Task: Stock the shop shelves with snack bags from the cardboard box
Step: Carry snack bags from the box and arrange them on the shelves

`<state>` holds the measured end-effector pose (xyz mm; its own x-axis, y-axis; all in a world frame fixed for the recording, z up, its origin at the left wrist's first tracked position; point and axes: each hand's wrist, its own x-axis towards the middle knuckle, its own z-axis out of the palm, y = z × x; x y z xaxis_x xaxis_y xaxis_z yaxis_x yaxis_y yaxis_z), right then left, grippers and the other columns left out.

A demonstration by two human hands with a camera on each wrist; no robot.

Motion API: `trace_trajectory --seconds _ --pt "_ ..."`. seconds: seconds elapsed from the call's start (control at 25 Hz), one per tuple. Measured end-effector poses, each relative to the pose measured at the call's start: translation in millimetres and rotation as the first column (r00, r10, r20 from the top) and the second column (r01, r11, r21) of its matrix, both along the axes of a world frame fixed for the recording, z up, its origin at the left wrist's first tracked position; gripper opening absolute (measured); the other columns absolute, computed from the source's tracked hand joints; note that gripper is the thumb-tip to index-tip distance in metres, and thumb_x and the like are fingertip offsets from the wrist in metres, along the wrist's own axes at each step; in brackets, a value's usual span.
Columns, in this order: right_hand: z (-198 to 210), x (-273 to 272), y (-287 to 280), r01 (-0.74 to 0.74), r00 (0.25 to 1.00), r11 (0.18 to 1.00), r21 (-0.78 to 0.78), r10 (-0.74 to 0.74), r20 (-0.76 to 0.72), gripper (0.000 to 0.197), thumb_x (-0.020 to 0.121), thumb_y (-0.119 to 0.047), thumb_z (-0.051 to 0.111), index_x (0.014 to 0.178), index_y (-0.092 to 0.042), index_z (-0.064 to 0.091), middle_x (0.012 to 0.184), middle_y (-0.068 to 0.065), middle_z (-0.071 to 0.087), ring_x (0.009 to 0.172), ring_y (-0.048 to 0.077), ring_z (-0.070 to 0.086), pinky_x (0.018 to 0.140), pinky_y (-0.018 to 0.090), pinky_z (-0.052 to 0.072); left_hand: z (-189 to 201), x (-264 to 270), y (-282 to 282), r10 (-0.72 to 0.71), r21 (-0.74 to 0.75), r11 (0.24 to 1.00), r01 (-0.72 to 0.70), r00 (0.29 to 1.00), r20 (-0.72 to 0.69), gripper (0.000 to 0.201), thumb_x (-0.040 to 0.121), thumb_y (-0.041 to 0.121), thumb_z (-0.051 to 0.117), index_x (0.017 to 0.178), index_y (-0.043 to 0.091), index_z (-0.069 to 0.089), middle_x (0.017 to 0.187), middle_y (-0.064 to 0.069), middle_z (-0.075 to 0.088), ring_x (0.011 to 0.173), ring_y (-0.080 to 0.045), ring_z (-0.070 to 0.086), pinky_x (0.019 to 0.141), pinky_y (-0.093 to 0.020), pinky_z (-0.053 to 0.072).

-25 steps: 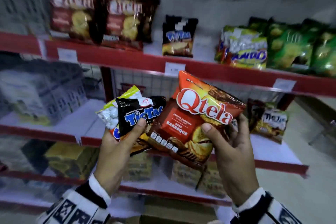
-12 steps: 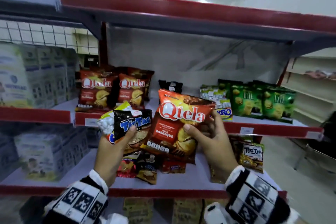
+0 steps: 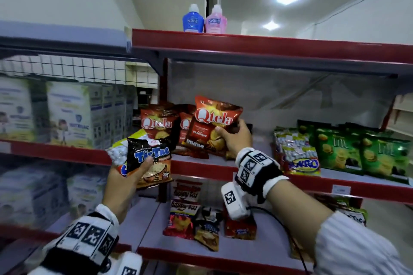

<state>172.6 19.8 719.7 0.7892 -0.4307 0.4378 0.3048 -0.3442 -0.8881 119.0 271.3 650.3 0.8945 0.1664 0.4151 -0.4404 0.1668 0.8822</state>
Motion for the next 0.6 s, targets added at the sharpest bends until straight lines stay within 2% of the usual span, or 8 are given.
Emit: trace_trajectory --seconds 0.08,0.2,0.32,0.36,0.48,0.56,0.6 --pt "-6 28 10 0.006 0.994 0.997 -0.078 -0.015 -0.109 0.054 0.079 -0.028 0.075 0.123 -0.009 0.052 0.119 0.011 0.064 0.109 0.028 0.06 0.092 0.035 0.048 3 7 8 0.018 0.011 1.0 -0.018 1.0 0.007 0.039 0.081 0.017 0.07 0.12 0.014 0.061 0.108 0.001 0.072 0.09 -0.006 0.07 0.067 -0.014 0.054" --pt "-16 56 20 -0.037 0.972 0.981 -0.191 -0.009 -0.234 0.054 0.08 -0.031 0.074 0.124 -0.007 0.052 0.118 0.014 0.065 0.109 0.03 0.06 0.089 0.033 0.046 3 13 10 0.033 0.059 0.998 -0.032 0.999 -0.01 0.037 0.079 0.024 0.071 0.114 0.017 0.065 0.102 0.004 0.074 0.09 -0.005 0.07 0.067 -0.012 0.051" --pt "-25 72 28 -0.075 0.968 0.971 -0.229 0.016 -0.249 0.056 0.08 -0.031 0.073 0.126 -0.009 0.049 0.122 0.011 0.063 0.112 0.029 0.059 0.091 0.031 0.045 -1 18 1 0.024 0.081 0.997 -0.022 0.999 -0.024 0.039 0.077 0.026 0.072 0.114 0.016 0.065 0.102 0.004 0.075 0.09 -0.005 0.07 0.066 -0.01 0.051" --pt "-28 73 30 -0.071 0.966 0.969 -0.238 0.007 -0.259 0.059 0.08 -0.033 0.073 0.127 -0.009 0.047 0.124 0.012 0.062 0.114 0.029 0.058 0.092 0.032 0.045 -2 21 -4 0.01 0.072 0.997 -0.007 1.0 -0.029 0.041 0.077 0.025 0.072 0.116 0.016 0.064 0.104 0.002 0.074 0.091 -0.007 0.07 0.068 -0.012 0.053" --pt "-30 64 29 -0.001 0.948 0.969 -0.248 -0.077 -0.308 0.08 0.077 -0.042 0.073 0.137 -0.007 0.033 0.136 0.016 0.046 0.123 0.033 0.048 0.097 0.038 0.042 -6 26 -23 -0.043 0.034 0.998 0.045 0.998 -0.047 0.05 0.076 0.028 0.072 0.122 0.014 0.06 0.11 -0.002 0.072 0.101 -0.018 0.069 0.084 -0.03 0.054" --pt "-25 48 21 0.052 0.97 0.976 -0.212 -0.1 -0.223 0.088 0.077 -0.048 0.071 0.144 -0.013 0.025 0.142 0.014 0.035 0.131 0.032 0.036 0.102 0.041 0.037 -5 31 -38 -0.066 0.014 0.998 0.067 0.997 -0.05 0.053 0.075 0.03 0.072 0.123 0.014 0.059 0.112 -0.003 0.072 0.103 -0.019 0.068 0.091 -0.037 0.052" --pt "-21 38 14 -0.008 0.989 0.985 -0.17 -0.017 -0.144 0.085 0.077 -0.05 0.07 0.144 -0.021 0.026 0.141 0.01 0.036 0.129 0.027 0.038 0.102 0.041 0.039 -4 34 -47 -0.08 0.002 0.997 0.08 0.996 -0.051 0.054 0.074 0.03 0.072 0.124 0.014 0.059 0.112 -0.003 0.071 0.103 -0.02 0.068 0.094 -0.04 0.051"
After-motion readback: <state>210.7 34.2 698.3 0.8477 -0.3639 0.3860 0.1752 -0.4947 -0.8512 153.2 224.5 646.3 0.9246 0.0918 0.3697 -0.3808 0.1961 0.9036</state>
